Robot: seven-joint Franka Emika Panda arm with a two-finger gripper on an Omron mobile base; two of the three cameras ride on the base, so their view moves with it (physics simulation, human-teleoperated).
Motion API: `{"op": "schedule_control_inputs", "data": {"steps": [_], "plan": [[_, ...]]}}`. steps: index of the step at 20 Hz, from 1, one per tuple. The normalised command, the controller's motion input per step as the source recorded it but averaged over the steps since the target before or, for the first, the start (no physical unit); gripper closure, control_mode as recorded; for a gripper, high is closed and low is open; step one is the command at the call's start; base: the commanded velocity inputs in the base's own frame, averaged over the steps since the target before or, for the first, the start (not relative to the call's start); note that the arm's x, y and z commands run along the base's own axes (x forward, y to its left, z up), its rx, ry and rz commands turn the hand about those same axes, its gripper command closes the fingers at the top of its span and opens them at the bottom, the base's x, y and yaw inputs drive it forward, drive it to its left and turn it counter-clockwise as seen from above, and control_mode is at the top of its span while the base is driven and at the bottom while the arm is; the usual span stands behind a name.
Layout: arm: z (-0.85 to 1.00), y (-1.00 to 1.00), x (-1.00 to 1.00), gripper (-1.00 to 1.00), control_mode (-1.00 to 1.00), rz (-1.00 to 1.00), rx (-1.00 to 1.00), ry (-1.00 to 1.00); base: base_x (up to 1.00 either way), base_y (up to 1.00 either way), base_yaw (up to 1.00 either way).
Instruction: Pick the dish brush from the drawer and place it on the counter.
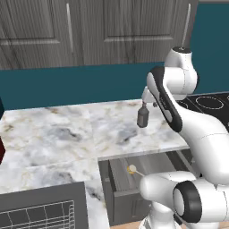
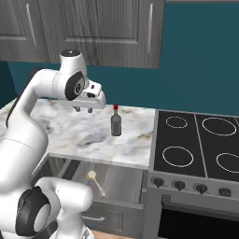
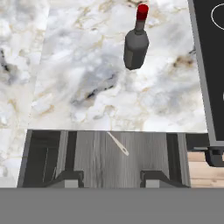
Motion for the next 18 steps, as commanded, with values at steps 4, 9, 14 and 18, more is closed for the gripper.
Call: {"op": "schedule_control_inputs", "data": {"steps": [4, 9, 14, 18], "plan": [[0.00, 0.00, 0.00, -1.00, 1.00, 0.00, 0.00, 0.00, -0.14, 0.00, 0.00], [0.00, 0.00, 0.00, -1.00, 1.00, 0.00, 0.00, 0.00, -0.62, 0.00, 0.00], [0.00, 0.00, 0.00, -1.00, 1.00, 0.00, 0.00, 0.00, -0.74, 0.00, 0.00], [0.00, -0.02, -0.01, -1.00, -1.00, 0.00, 0.00, 0.01, -0.31, -0.05, 0.00]]}}
